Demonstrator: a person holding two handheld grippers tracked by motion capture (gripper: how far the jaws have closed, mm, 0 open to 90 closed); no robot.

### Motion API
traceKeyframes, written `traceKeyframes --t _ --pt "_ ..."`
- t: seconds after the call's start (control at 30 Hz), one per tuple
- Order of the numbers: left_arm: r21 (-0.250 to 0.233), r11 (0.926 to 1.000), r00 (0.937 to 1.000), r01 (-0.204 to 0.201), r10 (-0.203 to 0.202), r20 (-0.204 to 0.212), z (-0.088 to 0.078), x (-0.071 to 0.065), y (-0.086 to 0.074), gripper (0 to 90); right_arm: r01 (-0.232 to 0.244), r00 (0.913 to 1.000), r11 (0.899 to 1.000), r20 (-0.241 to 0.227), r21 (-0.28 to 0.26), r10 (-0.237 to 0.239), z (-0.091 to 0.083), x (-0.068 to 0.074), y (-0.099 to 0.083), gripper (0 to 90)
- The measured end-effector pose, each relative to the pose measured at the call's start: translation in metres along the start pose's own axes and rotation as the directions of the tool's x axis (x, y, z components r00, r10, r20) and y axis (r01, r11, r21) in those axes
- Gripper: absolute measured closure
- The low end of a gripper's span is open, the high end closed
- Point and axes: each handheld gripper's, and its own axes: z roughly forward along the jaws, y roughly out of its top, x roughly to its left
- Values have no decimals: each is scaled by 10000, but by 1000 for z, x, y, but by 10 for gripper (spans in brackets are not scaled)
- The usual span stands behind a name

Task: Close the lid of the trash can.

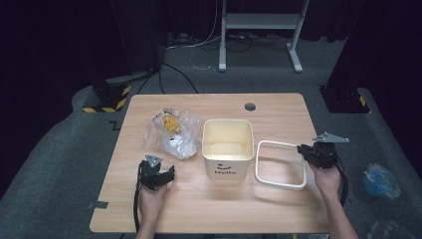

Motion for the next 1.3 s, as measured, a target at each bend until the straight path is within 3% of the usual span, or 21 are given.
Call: traceKeyframes --t 1.3 --pt "3 10000 10000 -15 15 -12 0 0 0 302 39 9999 9985 -161 -538 -48 -35 -11 32 778"
